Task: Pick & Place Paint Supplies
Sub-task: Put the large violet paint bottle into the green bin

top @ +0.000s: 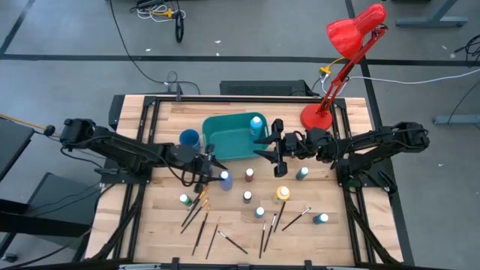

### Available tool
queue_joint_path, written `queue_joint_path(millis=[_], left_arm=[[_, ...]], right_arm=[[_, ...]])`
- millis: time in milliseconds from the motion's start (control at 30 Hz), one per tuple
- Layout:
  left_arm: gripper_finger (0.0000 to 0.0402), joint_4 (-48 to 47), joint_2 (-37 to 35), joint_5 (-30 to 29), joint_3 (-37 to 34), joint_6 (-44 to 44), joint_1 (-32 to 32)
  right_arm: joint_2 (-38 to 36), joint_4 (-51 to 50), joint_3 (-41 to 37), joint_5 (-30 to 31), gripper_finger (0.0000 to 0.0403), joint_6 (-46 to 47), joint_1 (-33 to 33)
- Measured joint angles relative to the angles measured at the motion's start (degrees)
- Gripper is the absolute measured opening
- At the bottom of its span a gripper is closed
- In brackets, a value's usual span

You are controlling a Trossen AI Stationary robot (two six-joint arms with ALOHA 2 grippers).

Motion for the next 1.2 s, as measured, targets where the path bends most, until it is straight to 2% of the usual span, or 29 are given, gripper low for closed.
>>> queue_joint_path(millis=[167,467,733,967,1100,1200], left_arm=[[0.0194,4.76,4.35,-0.21,0.17,2.05,0.02],[0.0192,5.01,4.28,-0.49,0.39,4.01,0.08],[0.0129,6.00,4.31,-0.16,0.32,3.80,0.06],[0.0133,12.00,4.33,1.41,0.49,-0.04,0.04],[0.0139,11.58,4.33,0.64,3.69,-1.19,0.08],[0.0130,8.61,4.28,-3.72,8.37,-1.13,0.04]], right_arm=[[0.00,0.44,0.00,0.01,0.0149,-0.20,0.00],[0.00,0.24,0.00,0.00,0.0149,-0.20,0.00],[0.00,0.22,0.00,0.00,0.0149,-0.17,0.00],[0.00,0.21,0.00,0.00,0.0149,-0.31,0.00],[0.00,0.20,0.00,0.00,0.0149,-0.31,-0.01],[0.00,0.20,0.00,0.00,0.0149,-0.33,-0.02]])
